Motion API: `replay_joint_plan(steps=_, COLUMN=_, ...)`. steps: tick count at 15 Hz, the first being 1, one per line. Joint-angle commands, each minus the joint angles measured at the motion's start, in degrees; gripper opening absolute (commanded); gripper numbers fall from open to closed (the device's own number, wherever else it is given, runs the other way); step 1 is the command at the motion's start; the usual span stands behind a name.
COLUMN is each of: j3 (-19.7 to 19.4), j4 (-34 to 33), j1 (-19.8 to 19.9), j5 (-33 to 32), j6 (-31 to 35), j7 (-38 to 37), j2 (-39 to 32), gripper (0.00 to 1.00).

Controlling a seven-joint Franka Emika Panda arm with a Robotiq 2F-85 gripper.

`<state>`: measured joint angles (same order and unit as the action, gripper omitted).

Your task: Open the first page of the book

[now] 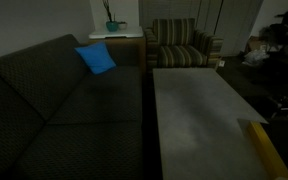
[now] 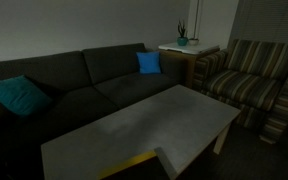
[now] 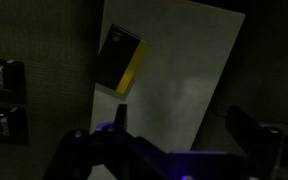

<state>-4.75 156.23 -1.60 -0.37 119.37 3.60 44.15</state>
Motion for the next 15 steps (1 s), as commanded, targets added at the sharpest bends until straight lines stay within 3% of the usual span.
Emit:
replay_joint_plan(steps=1, j3=-1.15, j4=-0.32, j1=0.09, j5=0.09, j6=2.16, j7=4.2, j2=-3.38, gripper=1.0)
replay_joint_plan(steps=8, j3=-3.47, j4=-1.06, j1=0.39, j5=1.07, j6=4.2, j7=5.27, j2=-9.88, gripper=1.0)
replay_joint_plan(steps=11, j3=-6.61, j4=-2.76, j1=-0.14, j5=3.39, j6=4.78, j7=8.44, j2=-16.93, gripper=1.0)
replay_joint_plan(steps=12, j3=-3.74, j4=-0.09, j1=1.25, j5=1.63, j6=3.16, j7=5.79, j2=-9.19, gripper=1.0)
replay_joint_plan(steps=15, j3=-5.05, j4=-1.57, j1=1.51, j5=2.67, j6=4.79, j7=7.63, j2=-16.14, gripper=1.0)
